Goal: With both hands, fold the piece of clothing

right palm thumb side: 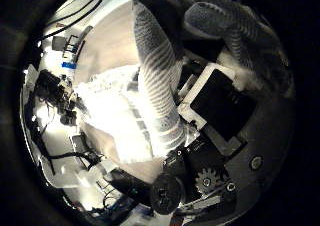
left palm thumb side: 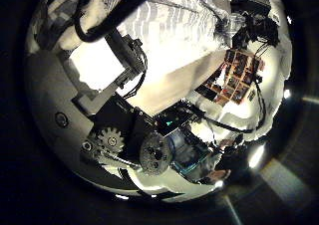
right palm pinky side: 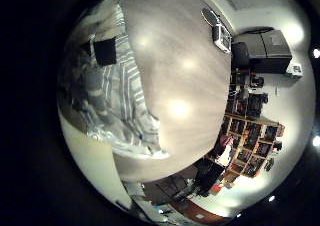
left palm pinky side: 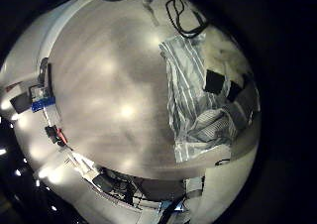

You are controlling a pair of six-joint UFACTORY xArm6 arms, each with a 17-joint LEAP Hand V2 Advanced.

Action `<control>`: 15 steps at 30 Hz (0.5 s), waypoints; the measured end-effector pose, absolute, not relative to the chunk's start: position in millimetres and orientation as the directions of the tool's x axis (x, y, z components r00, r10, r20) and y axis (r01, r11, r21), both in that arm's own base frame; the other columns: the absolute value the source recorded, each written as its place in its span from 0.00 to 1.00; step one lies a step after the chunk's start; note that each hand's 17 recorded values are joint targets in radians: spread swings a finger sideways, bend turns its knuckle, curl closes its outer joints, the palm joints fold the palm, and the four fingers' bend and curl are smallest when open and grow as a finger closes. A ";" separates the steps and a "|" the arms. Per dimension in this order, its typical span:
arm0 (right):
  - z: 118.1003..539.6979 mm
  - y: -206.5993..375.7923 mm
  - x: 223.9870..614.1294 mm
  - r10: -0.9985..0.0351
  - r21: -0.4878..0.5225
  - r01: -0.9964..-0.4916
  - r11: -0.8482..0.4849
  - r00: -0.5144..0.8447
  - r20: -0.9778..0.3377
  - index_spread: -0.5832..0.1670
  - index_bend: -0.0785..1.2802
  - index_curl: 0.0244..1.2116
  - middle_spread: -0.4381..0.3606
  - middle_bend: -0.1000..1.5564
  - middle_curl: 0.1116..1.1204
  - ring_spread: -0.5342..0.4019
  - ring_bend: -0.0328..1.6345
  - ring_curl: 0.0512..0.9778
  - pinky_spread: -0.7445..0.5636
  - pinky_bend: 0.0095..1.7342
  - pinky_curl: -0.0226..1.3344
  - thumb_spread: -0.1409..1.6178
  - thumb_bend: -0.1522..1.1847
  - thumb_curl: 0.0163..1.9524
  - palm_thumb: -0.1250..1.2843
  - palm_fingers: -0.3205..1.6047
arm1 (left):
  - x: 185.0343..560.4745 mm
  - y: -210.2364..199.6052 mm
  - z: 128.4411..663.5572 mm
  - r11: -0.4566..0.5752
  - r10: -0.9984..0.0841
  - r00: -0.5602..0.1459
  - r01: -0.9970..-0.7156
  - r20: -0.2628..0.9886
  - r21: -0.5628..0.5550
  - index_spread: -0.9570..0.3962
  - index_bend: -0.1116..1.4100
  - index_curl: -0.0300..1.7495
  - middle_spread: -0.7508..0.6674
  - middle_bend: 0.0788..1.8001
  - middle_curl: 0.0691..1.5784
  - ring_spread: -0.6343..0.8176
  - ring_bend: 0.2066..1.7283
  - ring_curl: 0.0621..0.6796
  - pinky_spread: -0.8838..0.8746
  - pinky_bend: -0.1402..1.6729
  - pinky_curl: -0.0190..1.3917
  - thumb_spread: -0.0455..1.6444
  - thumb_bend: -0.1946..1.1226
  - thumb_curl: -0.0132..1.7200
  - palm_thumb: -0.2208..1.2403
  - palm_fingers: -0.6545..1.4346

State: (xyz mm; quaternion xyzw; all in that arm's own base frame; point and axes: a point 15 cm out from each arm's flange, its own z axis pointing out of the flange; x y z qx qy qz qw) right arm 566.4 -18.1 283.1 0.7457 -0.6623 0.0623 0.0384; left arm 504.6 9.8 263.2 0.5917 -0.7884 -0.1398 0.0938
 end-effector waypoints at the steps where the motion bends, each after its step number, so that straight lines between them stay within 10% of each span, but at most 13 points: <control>1: 276.5 -18.2 576.7 -0.983 -0.027 -0.993 -0.117 0.112 0.143 0.38 0.74 0.64 0.34 0.78 0.61 0.33 0.81 0.64 0.34 0.71 0.52 0.70 0.09 0.33 0.69 0.68 | 509.2 11.6 256.4 0.256 -0.960 -0.278 -0.909 -0.021 0.327 0.41 0.20 0.92 0.09 0.46 0.65 0.11 0.69 0.73 0.09 0.50 0.55 0.66 0.13 0.34 0.69 0.83; 7: 246.5 -19.1 611.7 -0.987 -0.061 -0.994 -0.086 0.076 0.140 0.26 0.39 0.55 0.28 0.58 0.51 0.27 0.78 0.61 0.25 0.75 0.51 0.73 0.08 0.29 0.59 0.34 | 518.3 21.1 238.9 0.220 -0.970 -0.242 -0.921 -0.030 0.321 0.41 0.21 0.89 0.09 0.45 0.64 0.10 0.65 0.73 0.10 0.44 0.56 0.64 0.11 0.31 0.60 0.76; 9: 247.7 -22.6 617.3 -0.988 -0.084 -0.993 -0.077 0.065 0.138 0.20 0.33 0.48 0.34 0.45 0.42 0.43 0.66 0.54 0.44 0.69 0.51 0.73 0.07 0.27 0.53 0.10 | 515.1 21.2 235.2 0.212 -0.972 -0.234 -0.917 -0.026 0.338 0.41 0.21 0.87 0.10 0.42 0.63 0.10 0.60 0.72 0.12 0.41 0.57 0.65 0.11 0.30 0.56 0.63; 15: 265.5 -41.9 627.9 -0.998 -0.162 -0.987 -0.001 -0.008 0.058 0.13 0.20 0.34 0.46 0.30 0.30 0.69 0.51 0.35 0.74 0.61 0.41 0.75 0.08 0.22 0.41 0.12 | 529.0 27.3 236.3 0.164 -0.985 -0.172 -0.948 -0.005 0.273 0.45 0.18 0.74 0.31 0.13 0.54 0.23 0.55 0.68 0.26 0.37 0.60 0.67 0.12 0.26 0.48 0.35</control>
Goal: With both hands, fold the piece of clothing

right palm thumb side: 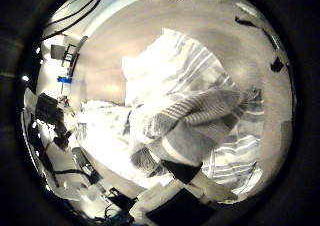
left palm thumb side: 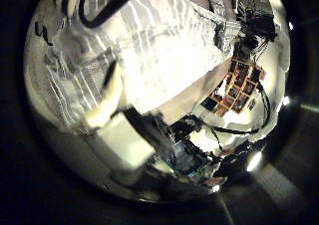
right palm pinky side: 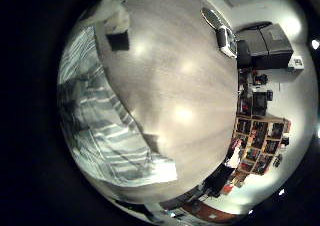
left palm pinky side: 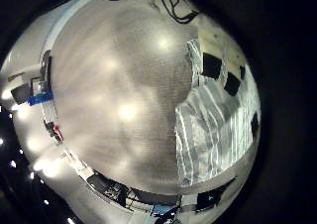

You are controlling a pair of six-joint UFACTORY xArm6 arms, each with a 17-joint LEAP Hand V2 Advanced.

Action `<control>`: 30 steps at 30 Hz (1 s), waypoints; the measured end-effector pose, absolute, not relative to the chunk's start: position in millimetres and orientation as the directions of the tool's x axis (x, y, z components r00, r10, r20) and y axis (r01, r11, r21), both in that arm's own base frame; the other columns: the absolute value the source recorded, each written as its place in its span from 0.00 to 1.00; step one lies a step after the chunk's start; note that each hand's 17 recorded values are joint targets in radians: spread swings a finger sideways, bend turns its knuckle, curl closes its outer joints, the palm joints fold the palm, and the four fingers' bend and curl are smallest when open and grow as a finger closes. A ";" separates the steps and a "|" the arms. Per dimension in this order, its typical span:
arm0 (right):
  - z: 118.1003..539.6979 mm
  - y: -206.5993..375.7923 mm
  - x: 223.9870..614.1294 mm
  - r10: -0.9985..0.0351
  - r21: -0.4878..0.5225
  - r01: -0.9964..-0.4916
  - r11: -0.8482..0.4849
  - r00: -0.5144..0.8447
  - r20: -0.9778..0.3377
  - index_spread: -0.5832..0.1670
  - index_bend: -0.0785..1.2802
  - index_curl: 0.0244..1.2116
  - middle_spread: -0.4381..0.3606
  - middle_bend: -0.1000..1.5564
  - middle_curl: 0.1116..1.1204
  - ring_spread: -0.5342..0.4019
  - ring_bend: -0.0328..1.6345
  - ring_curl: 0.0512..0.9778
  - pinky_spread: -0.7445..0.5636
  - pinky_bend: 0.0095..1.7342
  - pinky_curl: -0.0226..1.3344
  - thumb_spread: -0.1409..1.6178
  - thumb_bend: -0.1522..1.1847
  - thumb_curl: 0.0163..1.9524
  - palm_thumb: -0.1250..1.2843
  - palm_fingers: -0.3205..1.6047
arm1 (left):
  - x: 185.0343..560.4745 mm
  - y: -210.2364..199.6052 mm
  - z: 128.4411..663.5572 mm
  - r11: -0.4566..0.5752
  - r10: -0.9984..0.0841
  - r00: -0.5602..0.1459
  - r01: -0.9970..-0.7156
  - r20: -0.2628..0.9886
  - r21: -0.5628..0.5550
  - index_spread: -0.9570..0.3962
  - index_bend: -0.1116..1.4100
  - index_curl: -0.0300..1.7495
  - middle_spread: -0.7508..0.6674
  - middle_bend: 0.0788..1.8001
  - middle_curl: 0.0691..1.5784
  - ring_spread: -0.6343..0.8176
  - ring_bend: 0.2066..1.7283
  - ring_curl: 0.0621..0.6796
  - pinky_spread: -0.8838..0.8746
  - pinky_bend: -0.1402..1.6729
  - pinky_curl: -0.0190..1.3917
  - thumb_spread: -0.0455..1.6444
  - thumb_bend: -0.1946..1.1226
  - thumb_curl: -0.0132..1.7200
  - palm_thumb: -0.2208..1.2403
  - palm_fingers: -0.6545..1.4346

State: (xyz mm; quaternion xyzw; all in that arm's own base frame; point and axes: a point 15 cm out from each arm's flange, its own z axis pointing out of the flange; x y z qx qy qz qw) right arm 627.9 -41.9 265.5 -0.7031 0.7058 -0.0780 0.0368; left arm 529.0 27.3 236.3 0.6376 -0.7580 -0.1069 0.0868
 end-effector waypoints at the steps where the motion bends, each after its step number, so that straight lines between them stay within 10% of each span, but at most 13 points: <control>1: 272.9 -48.8 629.3 -0.998 -0.180 -0.984 0.011 -0.021 0.055 0.13 0.19 0.33 0.47 0.29 0.29 0.71 0.50 0.34 0.77 0.60 0.40 0.75 0.09 0.22 0.41 0.13 | 534.3 27.1 237.7 0.152 -0.988 -0.156 -0.957 0.006 0.248 0.47 0.17 0.72 0.37 0.10 0.52 0.27 0.52 0.67 0.30 0.35 0.60 0.67 0.12 0.26 0.47 0.32; 11: 339.4 -115.1 585.1 -0.986 -0.216 -0.963 0.164 -0.169 0.002 0.25 0.18 0.28 0.46 0.34 0.29 0.59 0.56 0.32 0.86 0.52 0.32 0.81 0.12 0.18 0.40 0.29 | 509.5 25.4 301.4 0.141 -0.988 -0.127 -0.974 0.091 0.175 0.65 0.17 0.50 0.69 0.05 0.34 0.55 0.41 0.49 0.64 0.29 0.51 0.69 0.13 0.23 0.45 0.30; 20: 319.1 -168.8 515.2 -0.957 -0.116 -0.951 0.288 -0.290 -0.006 0.30 0.17 0.26 0.43 0.34 0.28 0.48 0.60 0.31 0.79 0.54 0.31 0.83 0.11 0.19 0.47 0.32 | 454.5 -2.9 288.5 0.204 -0.976 -0.172 -0.935 0.134 0.290 0.70 0.21 0.42 0.73 0.05 0.25 0.62 0.36 0.41 0.74 0.25 0.42 0.72 0.14 0.21 0.47 0.33; 30: 265.2 -168.2 470.0 -0.952 0.059 -0.951 0.304 -0.305 -0.001 0.41 0.18 0.26 0.57 0.29 0.26 0.65 0.51 0.25 0.86 0.54 0.28 0.76 0.09 0.15 0.25 0.25 | 442.7 -12.2 220.0 0.216 -0.975 -0.187 -0.925 0.120 0.312 0.71 0.21 0.36 0.73 0.05 0.20 0.65 0.32 0.36 0.76 0.23 0.36 0.73 0.14 0.21 0.48 0.36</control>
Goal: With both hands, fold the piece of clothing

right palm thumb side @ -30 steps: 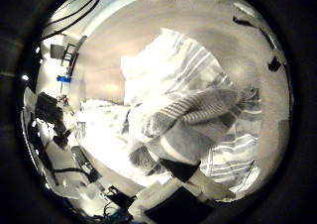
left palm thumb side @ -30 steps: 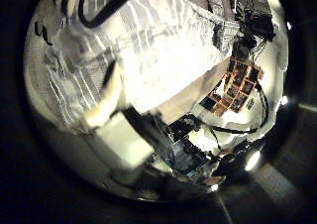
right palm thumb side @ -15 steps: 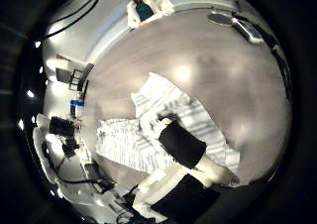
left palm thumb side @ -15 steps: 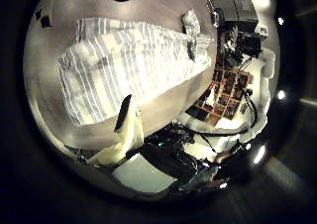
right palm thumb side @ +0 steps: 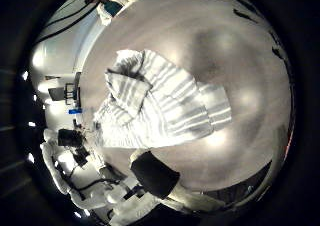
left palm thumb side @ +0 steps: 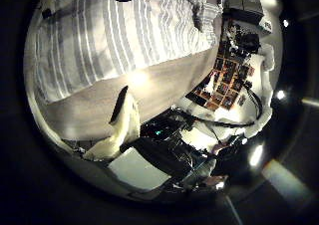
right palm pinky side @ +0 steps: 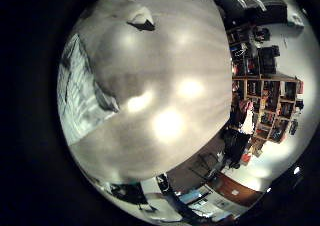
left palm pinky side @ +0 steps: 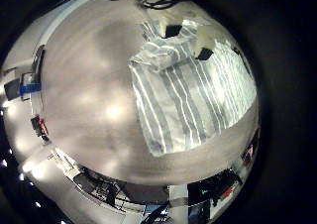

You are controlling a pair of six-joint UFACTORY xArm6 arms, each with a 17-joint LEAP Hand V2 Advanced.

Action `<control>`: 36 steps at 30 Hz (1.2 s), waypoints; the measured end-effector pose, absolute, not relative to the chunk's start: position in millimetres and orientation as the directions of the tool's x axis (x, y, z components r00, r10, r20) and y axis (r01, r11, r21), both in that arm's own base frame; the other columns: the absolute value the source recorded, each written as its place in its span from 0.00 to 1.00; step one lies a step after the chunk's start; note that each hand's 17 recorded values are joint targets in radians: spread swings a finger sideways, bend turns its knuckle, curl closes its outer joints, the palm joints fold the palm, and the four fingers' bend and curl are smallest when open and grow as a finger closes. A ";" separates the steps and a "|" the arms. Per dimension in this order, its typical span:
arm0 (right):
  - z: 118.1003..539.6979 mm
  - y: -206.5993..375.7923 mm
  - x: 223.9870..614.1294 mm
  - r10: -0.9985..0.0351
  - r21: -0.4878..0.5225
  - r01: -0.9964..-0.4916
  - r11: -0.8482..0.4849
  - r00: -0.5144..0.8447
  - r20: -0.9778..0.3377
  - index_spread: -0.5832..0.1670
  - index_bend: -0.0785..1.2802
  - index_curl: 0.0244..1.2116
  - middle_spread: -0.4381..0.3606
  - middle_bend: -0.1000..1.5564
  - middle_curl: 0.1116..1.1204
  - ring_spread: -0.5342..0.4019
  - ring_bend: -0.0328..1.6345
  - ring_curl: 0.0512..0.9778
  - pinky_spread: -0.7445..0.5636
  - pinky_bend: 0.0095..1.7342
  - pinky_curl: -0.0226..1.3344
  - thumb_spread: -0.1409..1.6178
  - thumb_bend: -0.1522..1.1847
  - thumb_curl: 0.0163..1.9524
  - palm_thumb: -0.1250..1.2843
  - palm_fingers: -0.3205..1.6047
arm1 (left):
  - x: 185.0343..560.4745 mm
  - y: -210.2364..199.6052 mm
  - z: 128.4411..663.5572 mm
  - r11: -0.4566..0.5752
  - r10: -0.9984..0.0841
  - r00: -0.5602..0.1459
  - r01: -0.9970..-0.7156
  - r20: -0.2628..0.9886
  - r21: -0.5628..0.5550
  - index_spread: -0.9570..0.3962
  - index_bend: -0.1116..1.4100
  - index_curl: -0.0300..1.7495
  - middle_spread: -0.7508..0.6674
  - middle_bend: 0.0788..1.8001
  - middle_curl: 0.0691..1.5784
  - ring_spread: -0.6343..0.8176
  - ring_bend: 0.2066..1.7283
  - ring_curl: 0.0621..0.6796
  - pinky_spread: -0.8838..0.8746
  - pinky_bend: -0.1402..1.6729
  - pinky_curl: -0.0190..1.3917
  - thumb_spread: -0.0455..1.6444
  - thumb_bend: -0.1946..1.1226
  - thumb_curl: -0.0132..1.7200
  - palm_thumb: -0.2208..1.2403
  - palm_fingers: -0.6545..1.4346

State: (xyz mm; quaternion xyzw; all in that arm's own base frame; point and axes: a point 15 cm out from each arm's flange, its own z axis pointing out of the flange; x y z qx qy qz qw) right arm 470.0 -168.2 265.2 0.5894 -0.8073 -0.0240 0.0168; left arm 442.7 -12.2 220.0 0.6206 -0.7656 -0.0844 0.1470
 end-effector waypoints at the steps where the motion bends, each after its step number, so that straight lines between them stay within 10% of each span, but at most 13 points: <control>1: 262.0 -166.8 470.9 -0.952 0.063 -0.950 0.304 -0.305 -0.005 0.41 0.18 0.26 0.57 0.29 0.25 0.67 0.51 0.25 0.86 0.54 0.28 0.75 0.09 0.15 0.24 0.25 | 442.0 -12.0 215.2 0.212 -0.976 -0.182 -0.924 0.122 0.318 0.71 0.21 0.36 0.72 0.05 0.19 0.65 0.32 0.36 0.76 0.23 0.36 0.73 0.14 0.21 0.48 0.36; 22: 188.5 -146.3 464.4 -0.954 0.245 -0.926 0.286 -0.299 -0.015 0.53 0.17 0.23 0.64 0.30 0.26 0.64 0.59 0.25 0.82 0.57 0.24 0.73 0.10 0.14 0.23 0.33 | 442.5 -9.7 190.0 0.197 -0.978 -0.160 -0.919 0.133 0.342 0.72 0.20 0.29 0.71 0.05 0.15 0.65 0.30 0.32 0.76 0.23 0.31 0.74 0.14 0.21 0.49 0.38; 36: 174.2 -110.3 447.8 -0.930 0.379 -0.883 0.275 -0.344 -0.126 0.47 0.21 0.25 0.44 0.46 0.35 0.32 0.71 0.30 0.41 0.64 0.21 0.74 0.12 0.16 0.37 0.63 | 446.5 -7.9 190.3 0.194 -0.978 -0.157 -0.921 0.134 0.338 0.72 0.20 0.28 0.71 0.05 0.15 0.65 0.30 0.31 0.75 0.24 0.29 0.74 0.14 0.21 0.50 0.38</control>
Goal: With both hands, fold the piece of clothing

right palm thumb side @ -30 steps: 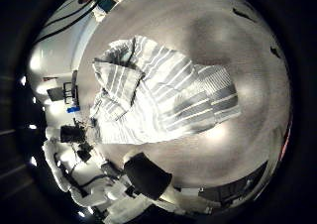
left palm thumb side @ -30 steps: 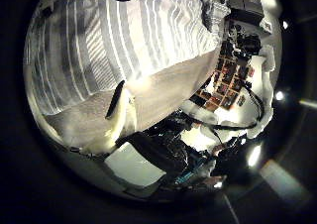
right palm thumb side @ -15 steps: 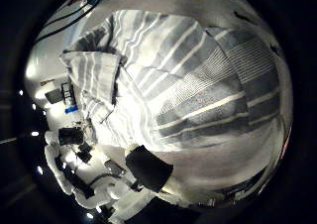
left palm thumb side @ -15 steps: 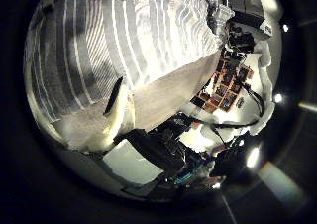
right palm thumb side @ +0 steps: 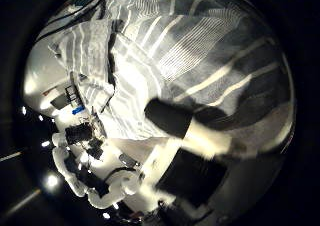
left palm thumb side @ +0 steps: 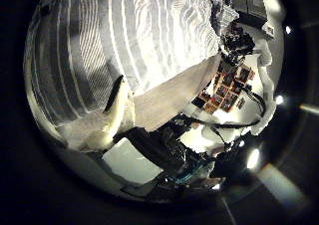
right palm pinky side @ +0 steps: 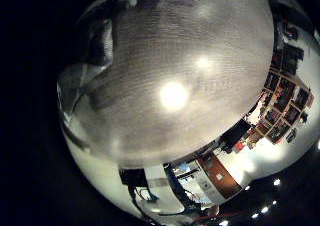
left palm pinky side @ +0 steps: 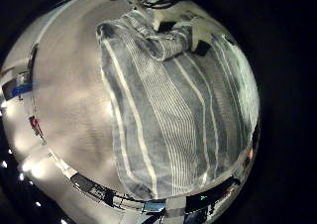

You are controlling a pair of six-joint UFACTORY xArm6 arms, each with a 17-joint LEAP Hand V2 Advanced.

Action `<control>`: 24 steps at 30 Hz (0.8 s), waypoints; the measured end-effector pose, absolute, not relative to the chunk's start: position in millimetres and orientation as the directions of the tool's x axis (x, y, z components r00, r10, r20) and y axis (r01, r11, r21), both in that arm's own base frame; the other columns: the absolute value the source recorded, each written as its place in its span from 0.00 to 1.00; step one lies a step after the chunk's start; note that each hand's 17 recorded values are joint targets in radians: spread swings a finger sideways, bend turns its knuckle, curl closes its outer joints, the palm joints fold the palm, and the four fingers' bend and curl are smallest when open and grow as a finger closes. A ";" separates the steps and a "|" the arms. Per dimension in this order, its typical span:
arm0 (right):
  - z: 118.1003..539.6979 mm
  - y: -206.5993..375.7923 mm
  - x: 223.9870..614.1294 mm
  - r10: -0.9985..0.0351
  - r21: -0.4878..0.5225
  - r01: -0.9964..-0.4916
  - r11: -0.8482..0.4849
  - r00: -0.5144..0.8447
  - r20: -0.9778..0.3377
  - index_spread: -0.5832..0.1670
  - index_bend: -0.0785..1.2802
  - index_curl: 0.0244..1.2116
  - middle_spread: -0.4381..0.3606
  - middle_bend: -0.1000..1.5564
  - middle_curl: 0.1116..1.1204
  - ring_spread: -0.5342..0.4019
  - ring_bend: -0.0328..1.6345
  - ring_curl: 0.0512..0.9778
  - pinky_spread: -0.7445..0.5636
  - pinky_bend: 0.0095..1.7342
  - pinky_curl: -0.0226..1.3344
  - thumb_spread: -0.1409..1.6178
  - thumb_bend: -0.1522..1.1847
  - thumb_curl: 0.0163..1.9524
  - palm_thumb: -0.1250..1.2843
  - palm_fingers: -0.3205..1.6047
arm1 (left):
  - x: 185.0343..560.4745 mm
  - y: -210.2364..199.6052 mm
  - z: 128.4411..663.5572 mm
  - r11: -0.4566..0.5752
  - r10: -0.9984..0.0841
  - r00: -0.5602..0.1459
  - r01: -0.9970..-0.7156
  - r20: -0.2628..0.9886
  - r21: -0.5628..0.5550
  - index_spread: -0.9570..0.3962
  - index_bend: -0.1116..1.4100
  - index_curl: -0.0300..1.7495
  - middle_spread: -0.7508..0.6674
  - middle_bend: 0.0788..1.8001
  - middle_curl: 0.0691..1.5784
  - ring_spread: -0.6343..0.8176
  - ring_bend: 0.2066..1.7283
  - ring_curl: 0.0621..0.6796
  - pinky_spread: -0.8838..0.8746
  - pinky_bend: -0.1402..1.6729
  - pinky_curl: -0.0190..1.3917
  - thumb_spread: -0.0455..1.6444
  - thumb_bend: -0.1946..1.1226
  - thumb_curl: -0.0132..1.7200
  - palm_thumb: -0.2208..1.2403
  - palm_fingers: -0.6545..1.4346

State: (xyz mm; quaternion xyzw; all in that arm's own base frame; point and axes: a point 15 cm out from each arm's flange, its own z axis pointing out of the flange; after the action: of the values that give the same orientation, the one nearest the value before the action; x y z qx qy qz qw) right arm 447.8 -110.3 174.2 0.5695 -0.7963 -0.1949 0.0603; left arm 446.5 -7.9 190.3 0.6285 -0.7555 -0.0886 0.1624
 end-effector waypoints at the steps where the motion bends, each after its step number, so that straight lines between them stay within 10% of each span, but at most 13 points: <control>1: 174.4 -108.9 447.4 -0.930 0.382 -0.883 0.274 -0.345 -0.130 0.45 0.21 0.26 0.42 0.47 0.36 0.32 0.71 0.30 0.36 0.64 0.21 0.74 0.12 0.17 0.39 0.67 | 446.6 -8.2 191.1 0.194 -0.978 -0.157 -0.922 0.135 0.336 0.72 0.20 0.27 0.71 0.05 0.14 0.65 0.30 0.31 0.75 0.24 0.29 0.74 0.14 0.21 0.50 0.38; 9: 180.1 -110.6 456.8 -0.931 0.338 -0.898 0.280 -0.340 -0.132 0.32 0.52 0.43 0.32 0.64 0.47 0.33 0.73 0.38 0.23 0.61 0.23 0.75 0.14 0.19 0.54 0.92 | 447.0 -12.1 193.0 0.199 -0.978 -0.164 -0.921 0.132 0.335 0.72 0.20 0.27 0.70 0.05 0.15 0.64 0.30 0.31 0.74 0.23 0.29 0.74 0.14 0.21 0.50 0.39; 24: 204.8 -160.9 442.6 -0.913 0.249 -0.905 0.345 -0.385 -0.132 0.40 0.84 0.64 0.38 0.84 0.58 0.38 0.89 0.53 0.39 0.80 0.39 0.73 0.20 0.29 0.79 0.80 | 439.1 -36.7 201.7 0.240 -0.968 -0.200 -0.915 0.152 0.325 0.72 0.20 0.27 0.70 0.05 0.15 0.64 0.29 0.30 0.74 0.24 0.28 0.74 0.14 0.21 0.50 0.39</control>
State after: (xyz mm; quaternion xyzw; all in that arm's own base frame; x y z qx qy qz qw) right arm 442.6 -160.9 204.8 0.5544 -0.8200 -0.1419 0.0152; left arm 439.1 -36.7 201.7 0.6111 -0.7703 -0.0814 0.1629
